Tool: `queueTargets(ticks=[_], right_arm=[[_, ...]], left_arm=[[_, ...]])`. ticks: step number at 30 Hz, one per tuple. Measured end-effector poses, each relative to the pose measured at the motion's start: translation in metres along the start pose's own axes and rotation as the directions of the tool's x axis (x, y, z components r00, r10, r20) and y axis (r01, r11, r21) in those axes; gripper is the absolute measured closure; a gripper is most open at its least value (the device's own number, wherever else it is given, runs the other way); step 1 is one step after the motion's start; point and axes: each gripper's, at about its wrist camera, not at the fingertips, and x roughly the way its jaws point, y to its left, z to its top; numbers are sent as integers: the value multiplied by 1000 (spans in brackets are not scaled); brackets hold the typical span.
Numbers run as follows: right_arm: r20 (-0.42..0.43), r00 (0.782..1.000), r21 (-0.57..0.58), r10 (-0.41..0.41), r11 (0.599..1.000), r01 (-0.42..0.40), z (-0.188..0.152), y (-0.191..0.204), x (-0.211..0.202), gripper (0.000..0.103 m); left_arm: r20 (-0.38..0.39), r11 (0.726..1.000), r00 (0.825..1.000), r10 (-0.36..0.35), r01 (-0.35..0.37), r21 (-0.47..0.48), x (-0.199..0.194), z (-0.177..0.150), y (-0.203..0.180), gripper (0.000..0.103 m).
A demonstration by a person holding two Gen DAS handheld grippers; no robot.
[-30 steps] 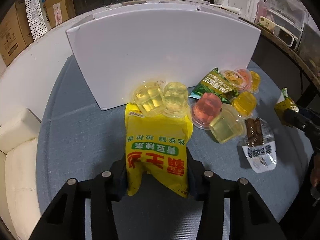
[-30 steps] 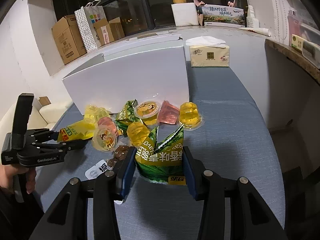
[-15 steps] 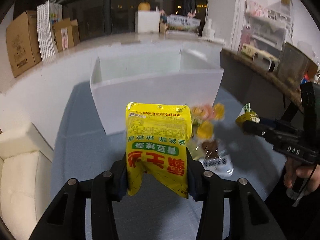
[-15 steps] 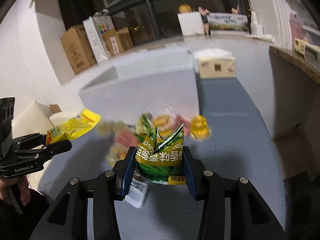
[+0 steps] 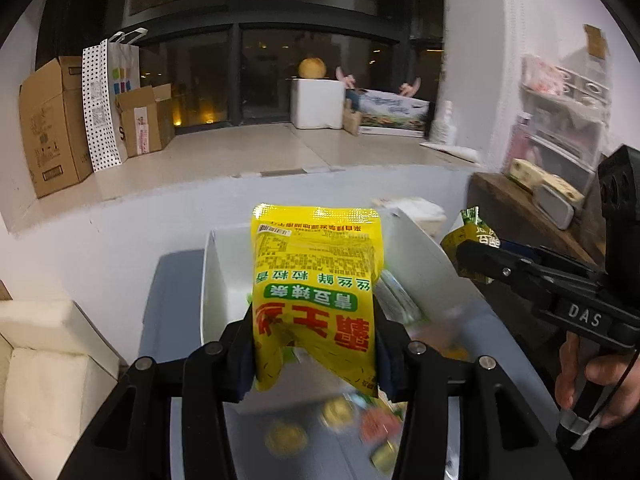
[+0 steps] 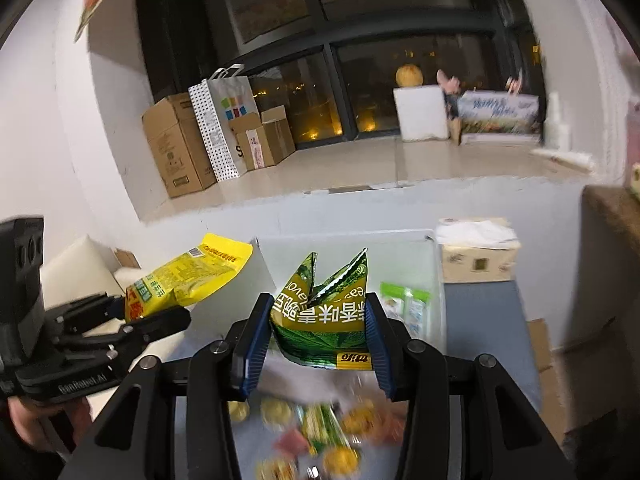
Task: Organize snacks
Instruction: 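Drop the yellow bag and green packet into the white box, opening both tools, then grasp a clear yellow jelly cup with the right tool while the left tool grasps another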
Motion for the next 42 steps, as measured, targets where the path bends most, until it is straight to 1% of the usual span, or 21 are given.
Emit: queueTargets(ticks=[2,3,4,5,6,7,8,10,15,18,21,25,27,30,33,36,38,40,42], right_arm=[[-16,1000,14,-2,1000,2,10,-7,19,54],[-27,1000,28,-2,1000,3,13,-11,28,54],[-44,999,45,-17,999,19,15,-15,36,53],[-61,998,62,-30,998,33,16,-18,42,48],[-77,996,82,-38,996,45,16,-22,47,40],[-91,995,102,-37,994,46,16,-26,51,17],[-91,996,127,-19,991,30,16,-30,53,6],[-79,997,153,10,988,2,15,-35,51,6],[-70,997,101,-13,995,20,14,-29,45,6],[-61,998,104,-1,995,7,12,-29,38,0],[-51,999,129,5,992,2,7,-34,27,0],[-47,999,137,16,991,-9,1,-37,7,0],[-29,999,133,17,991,-13,-5,-36,-8,0],[-24,999,111,25,994,-22,-21,-29,-26,0],[-47,998,78,33,997,-29,-44,-19,-37,0],[-74,997,55,16,998,-11,-72,-9,-46,0],[-92,996,29,12,1000,-9,-94,-1,-50,0],[-109,994,0,-15,1000,15,-115,7,-53,0],[-126,992,-34,-17,999,13,-136,14,-55,0]], left_arm=[[-9,999,999,32,-32,12,14,7,1,49],[-21,999,999,47,-47,9,23,12,2,41],[-34,998,998,59,-59,6,30,14,2,26],[-43,998,997,66,-66,2,35,15,3,19],[-43,997,996,80,-80,-7,38,16,4,5],[-39,995,994,100,-100,-22,41,17,7,0],[-39,994,994,102,-103,-29,42,15,8,0],[-57,995,994,91,-93,-37,46,14,9,0],[-74,995,993,89,-92,-30,46,9,7,0],[-77,995,993,85,-88,-42,42,6,9,0],[-78,995,993,88,-92,-39,33,2,9,0],[-63,995,993,96,-97,-19,9,-4,6,0],[-50,995,995,89,-91,-34,-4,-7,7,0],[-40,996,996,76,-78,-46,-26,-19,2,0],[-31,997,997,73,-73,-7,-44,-37,-11,0],[-28,998,998,62,-62,16,-58,-59,-22,0],[-32,998,998,51,-51,22,-63,-77,-27,0],[-33,999,999,42,-42,3,-64,-95,-26,0],[-26,1000,1000,16,-16,0,-62,-113,-23,0]])
